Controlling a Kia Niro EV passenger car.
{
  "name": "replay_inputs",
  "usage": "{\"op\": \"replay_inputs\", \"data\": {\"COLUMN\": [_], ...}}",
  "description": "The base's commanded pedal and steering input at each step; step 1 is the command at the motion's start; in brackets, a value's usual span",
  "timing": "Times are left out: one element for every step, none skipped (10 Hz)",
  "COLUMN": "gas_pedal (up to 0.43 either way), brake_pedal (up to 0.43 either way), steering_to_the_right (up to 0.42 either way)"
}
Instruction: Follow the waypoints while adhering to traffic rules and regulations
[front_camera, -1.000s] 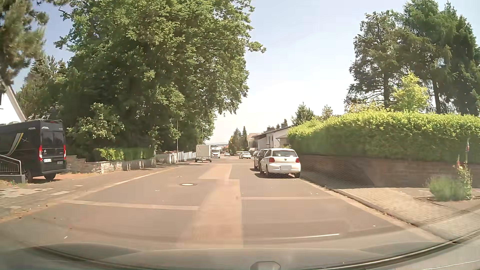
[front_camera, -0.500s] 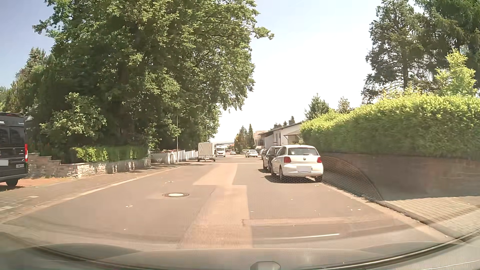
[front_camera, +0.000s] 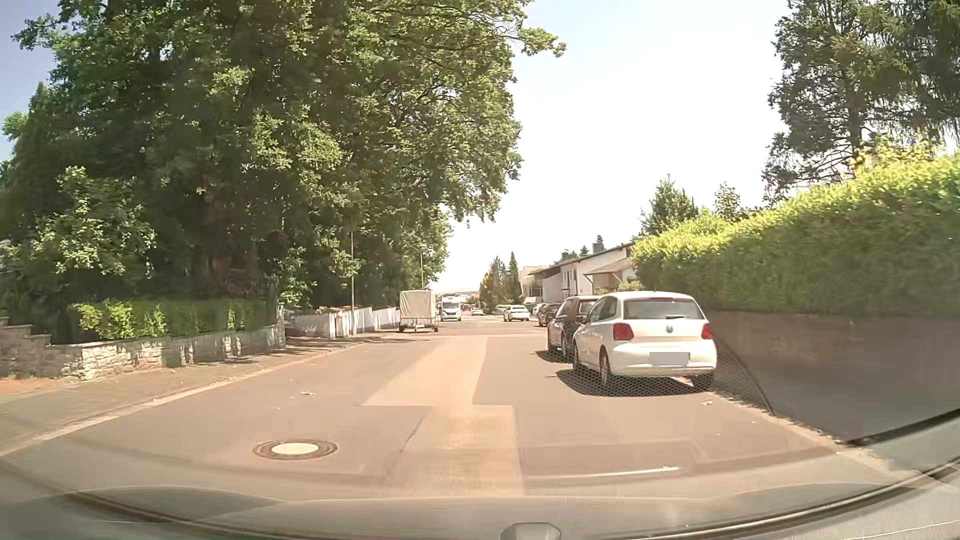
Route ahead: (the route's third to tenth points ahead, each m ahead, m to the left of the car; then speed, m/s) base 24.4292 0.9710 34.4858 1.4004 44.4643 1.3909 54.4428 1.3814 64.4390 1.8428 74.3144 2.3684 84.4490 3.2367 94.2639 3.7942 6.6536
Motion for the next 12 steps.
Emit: {"op": "replay_inputs", "data": {"gas_pedal": [0.0,0.0,0.0,0.0,0.0,0.0,0.0,0.0,0.0,0.0,0.0,0.0], "brake_pedal": [0.0,0.0,0.0,0.0,0.0,0.0,0.0,0.0,0.0,0.0,0.0,0.0], "steering_to_the_right": [-0.028,-0.029,-0.029,-0.024,-0.018,-0.011,-0.006,-0.004,0.0,0.005,0.006,0.006]}}
